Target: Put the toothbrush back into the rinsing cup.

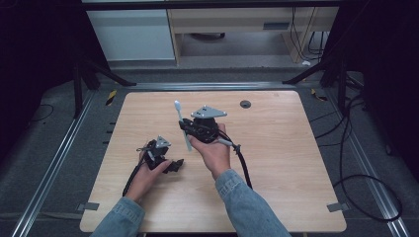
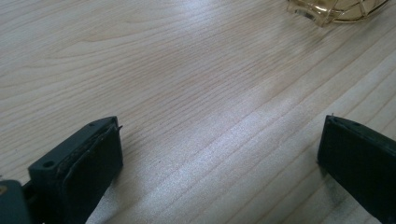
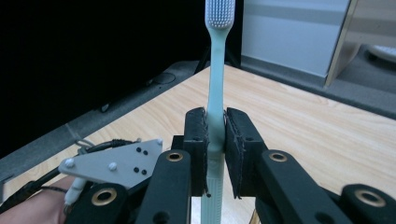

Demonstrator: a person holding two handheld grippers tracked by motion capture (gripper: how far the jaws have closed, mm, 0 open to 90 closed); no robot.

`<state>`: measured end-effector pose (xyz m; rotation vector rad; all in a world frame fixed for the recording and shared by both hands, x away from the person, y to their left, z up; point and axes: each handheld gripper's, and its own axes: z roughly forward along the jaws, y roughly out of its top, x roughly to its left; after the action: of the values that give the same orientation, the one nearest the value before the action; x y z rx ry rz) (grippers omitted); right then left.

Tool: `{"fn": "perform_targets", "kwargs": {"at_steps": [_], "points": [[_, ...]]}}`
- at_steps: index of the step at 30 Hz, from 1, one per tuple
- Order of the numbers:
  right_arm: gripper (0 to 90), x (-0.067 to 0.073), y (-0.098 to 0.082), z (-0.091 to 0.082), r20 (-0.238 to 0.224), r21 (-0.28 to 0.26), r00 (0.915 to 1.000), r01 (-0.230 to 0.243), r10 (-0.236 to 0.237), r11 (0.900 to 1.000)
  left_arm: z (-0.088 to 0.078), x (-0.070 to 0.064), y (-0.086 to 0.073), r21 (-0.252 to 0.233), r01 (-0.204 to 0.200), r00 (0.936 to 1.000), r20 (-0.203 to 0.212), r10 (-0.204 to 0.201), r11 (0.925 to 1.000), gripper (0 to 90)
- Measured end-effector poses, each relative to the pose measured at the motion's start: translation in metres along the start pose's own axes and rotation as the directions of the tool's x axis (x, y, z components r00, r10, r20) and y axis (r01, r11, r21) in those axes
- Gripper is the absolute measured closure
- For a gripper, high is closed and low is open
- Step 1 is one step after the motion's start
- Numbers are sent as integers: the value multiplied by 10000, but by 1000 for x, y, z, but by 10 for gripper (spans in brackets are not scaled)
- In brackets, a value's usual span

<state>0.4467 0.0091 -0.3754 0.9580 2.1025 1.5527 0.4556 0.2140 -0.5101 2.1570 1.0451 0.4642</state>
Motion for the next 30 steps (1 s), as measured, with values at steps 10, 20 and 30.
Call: {"fn": "perform_targets", "kwargs": {"at_steps": [10,20,30], "points": [[793,-2,2,1,310,-760,9995,93,-70,9971,0,0,0,2,3,10000,-13,-3,10000,0],[793,-8,1,5,566,-1079,9983,190,-129,9940,0,0,0,-17,10,10000,-10,-10,10000,0],[793,-12,2,3,825,-1364,9958,496,-385,9894,0,0,0,-19,20,10000,-16,-20,10000,0]]}}
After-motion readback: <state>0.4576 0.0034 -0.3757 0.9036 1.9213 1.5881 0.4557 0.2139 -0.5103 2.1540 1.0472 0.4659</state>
